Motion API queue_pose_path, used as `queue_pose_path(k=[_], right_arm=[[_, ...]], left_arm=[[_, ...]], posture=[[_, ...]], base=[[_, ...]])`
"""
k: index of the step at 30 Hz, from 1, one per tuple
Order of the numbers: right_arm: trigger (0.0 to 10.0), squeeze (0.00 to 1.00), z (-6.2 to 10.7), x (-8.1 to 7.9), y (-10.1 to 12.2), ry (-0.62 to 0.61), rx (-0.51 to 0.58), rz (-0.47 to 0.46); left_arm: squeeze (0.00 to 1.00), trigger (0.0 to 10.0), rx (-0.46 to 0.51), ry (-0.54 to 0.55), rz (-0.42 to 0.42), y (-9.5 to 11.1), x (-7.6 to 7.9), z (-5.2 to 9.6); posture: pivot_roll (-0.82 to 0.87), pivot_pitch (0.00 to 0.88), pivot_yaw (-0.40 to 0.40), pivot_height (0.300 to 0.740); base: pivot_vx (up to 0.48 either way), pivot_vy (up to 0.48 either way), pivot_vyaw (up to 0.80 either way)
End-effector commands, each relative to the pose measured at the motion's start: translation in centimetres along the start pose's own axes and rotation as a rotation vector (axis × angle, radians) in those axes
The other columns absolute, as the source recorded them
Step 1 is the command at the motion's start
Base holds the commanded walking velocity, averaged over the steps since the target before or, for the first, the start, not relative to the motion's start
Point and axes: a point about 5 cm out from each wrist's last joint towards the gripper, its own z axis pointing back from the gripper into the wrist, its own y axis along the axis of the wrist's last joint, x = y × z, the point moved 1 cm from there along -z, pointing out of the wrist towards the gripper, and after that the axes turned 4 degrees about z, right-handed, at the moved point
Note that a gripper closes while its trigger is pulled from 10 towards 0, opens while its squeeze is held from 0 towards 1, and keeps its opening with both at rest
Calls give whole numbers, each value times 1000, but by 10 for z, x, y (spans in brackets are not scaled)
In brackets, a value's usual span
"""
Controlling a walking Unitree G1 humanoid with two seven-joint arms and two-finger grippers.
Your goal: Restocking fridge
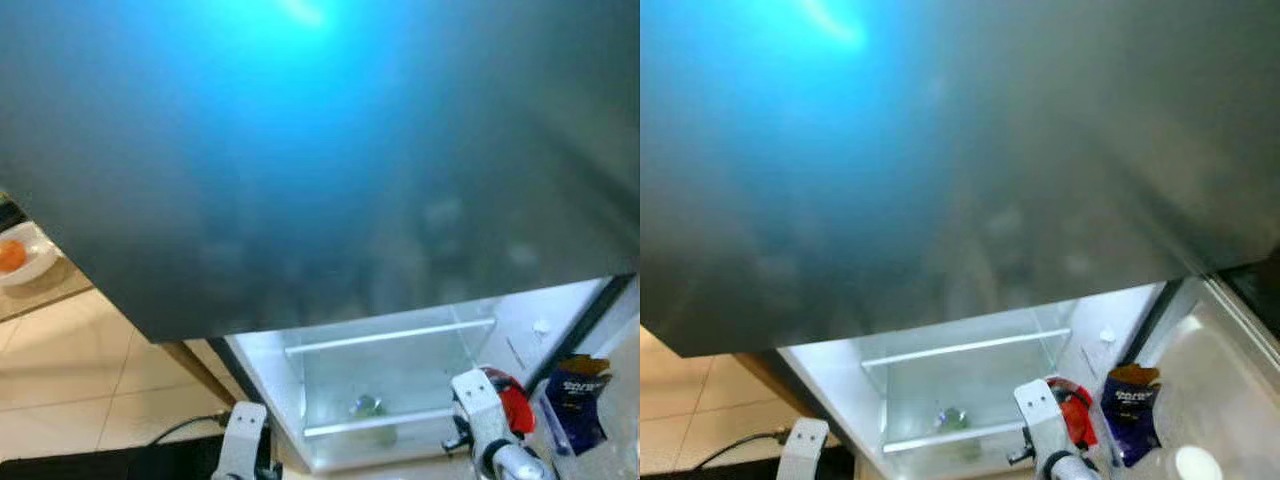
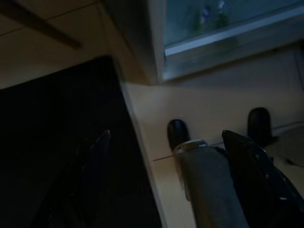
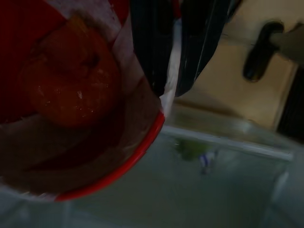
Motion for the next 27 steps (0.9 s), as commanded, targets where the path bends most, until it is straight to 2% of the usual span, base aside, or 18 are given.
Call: queue_pose_path(k=[1, 8, 13, 15, 16, 19, 24, 27], right_arm=[[10000, 0, 2, 10, -1, -38, 3, -3], [10000, 0, -1, 7, 12, -15, 68, -27], [10000, 0, -3, 0, 31, 43, 167, -14], [10000, 0, -3, -1, 32, 45, 171, -11], [10000, 0, -5, -3, 39, 57, 182, 20], [10000, 0, -7, -6, 49, 74, 213, 19], [10000, 0, -7, -8, 53, 90, 222, 40], [10000, 0, -8, -9, 57, 105, 233, 62]], left_arm=[[0, 10000, -39, 29, 5, -13, -10, 4], [0, 10000, -13, 7, -50, -9, -9, 4], [0, 10000, 42, -61, -153, 0, -2, 3], [0, 10000, 44, -65, -159, 1, -2, 3], [0, 10000, 37, -126, -220, 2, 3, 3], [0, 10000, 47, -166, -275, 5, 5, 3], [0, 10000, 62, -185, -286, 7, 7, 3], [0, 10000, 74, -202, -329, 9, 14, 2]], posture=[[-85, 112, 84, 740], [-83, 111, 83, 740], [-83, 111, 81, 740], [-83, 111, 81, 740], [-84, 111, 83, 740], [-84, 110, 83, 740], [-84, 111, 83, 740], [-83, 107, 81, 731]], base=[[0, 0, 0], [0, 0, 0], [0, 0, 0], [0, 0, 0], [0, 0, 0], [0, 0, 0], [0, 0, 0], [0, 0, 0]])
